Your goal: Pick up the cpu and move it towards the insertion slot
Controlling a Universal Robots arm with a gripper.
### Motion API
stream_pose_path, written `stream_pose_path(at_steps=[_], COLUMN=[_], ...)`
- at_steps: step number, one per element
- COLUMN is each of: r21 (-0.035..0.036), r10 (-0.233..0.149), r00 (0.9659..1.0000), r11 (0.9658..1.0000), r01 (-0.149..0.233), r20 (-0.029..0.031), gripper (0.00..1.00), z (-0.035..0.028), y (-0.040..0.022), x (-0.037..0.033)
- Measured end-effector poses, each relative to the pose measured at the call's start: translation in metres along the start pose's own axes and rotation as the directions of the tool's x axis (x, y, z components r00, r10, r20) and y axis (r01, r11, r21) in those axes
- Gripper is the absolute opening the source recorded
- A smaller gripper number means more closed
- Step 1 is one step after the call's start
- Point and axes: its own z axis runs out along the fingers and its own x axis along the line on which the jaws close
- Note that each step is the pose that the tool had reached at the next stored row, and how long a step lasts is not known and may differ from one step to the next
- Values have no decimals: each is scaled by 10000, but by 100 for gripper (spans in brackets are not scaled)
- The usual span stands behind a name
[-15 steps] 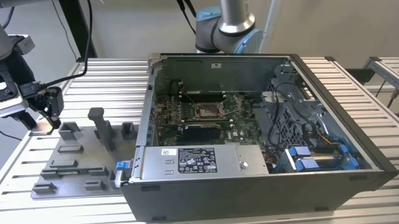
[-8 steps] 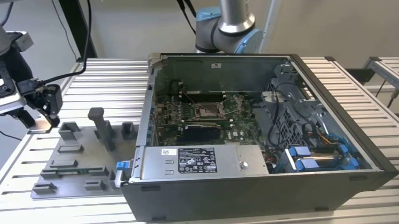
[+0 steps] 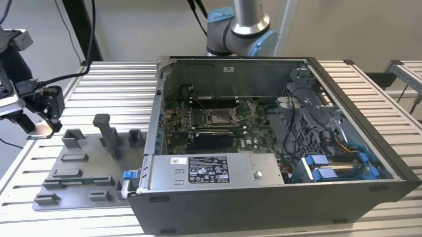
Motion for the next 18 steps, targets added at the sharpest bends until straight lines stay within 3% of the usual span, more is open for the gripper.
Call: stream_pose_path(at_steps=[13, 18], r21=[1, 1], r10=[0, 0], r00=[10000, 10000], r11=[10000, 10000], r01=[0, 0], r20=[0, -1], gripper=[0, 0], z=[-169, -299], y=[6, 10], x=[-1, -1])
